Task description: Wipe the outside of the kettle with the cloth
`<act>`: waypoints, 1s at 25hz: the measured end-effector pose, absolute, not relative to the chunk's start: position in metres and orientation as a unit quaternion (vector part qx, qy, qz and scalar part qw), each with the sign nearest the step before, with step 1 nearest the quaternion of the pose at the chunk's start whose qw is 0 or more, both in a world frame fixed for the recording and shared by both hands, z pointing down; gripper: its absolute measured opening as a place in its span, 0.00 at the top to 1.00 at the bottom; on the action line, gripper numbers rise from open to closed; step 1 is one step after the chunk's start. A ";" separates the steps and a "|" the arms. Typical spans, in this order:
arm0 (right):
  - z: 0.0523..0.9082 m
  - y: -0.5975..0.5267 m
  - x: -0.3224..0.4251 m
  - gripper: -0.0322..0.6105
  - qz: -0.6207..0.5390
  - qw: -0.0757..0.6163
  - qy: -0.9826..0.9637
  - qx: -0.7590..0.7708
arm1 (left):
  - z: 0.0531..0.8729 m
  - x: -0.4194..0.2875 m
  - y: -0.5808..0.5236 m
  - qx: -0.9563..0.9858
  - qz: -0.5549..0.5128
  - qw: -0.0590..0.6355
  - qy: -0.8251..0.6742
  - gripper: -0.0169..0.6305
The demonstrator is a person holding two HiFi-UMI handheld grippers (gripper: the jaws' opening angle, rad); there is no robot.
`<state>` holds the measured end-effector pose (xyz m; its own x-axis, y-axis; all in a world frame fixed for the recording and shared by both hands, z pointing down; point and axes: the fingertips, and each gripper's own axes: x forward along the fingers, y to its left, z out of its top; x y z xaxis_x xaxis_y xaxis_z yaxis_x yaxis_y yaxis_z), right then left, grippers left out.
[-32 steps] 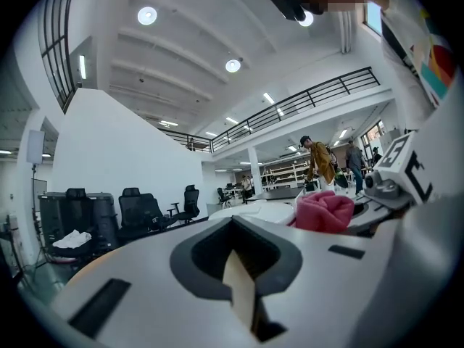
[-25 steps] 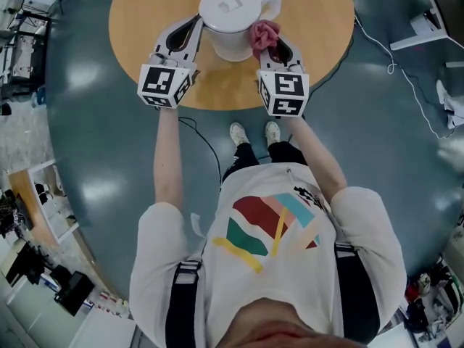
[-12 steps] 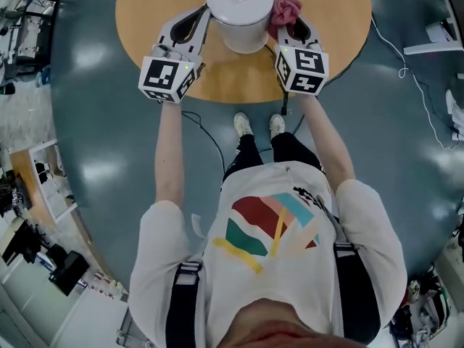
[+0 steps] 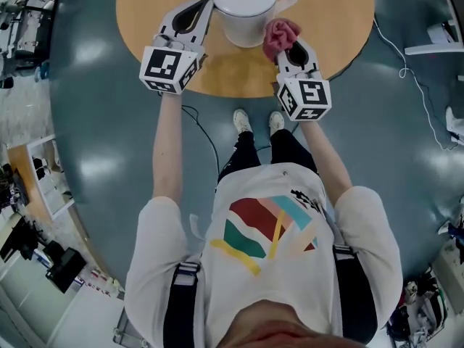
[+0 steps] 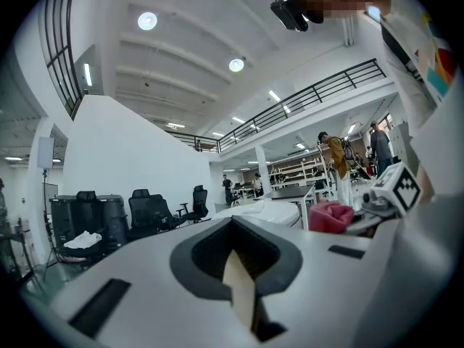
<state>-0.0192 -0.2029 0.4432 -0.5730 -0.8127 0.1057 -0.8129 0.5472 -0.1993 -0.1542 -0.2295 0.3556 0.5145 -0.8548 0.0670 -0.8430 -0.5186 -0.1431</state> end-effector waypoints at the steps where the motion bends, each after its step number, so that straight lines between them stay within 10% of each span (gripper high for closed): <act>1: 0.450 -0.192 -0.029 0.88 0.111 0.004 -0.885 0.452 | 0.356 -0.154 -0.230 -0.869 -0.063 0.046 0.488 0.91; 25: 0.527 -0.194 -0.145 0.88 0.030 0.077 -0.895 0.438 | 0.359 -0.157 -0.233 -0.884 -0.025 0.052 0.463 0.91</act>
<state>-0.1452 -0.1937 0.5273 -0.6045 -0.7793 0.1652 -0.7887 0.6146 0.0132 -0.1567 -0.2329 0.3586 0.5694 -0.8220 -0.0041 -0.8168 -0.5652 -0.1155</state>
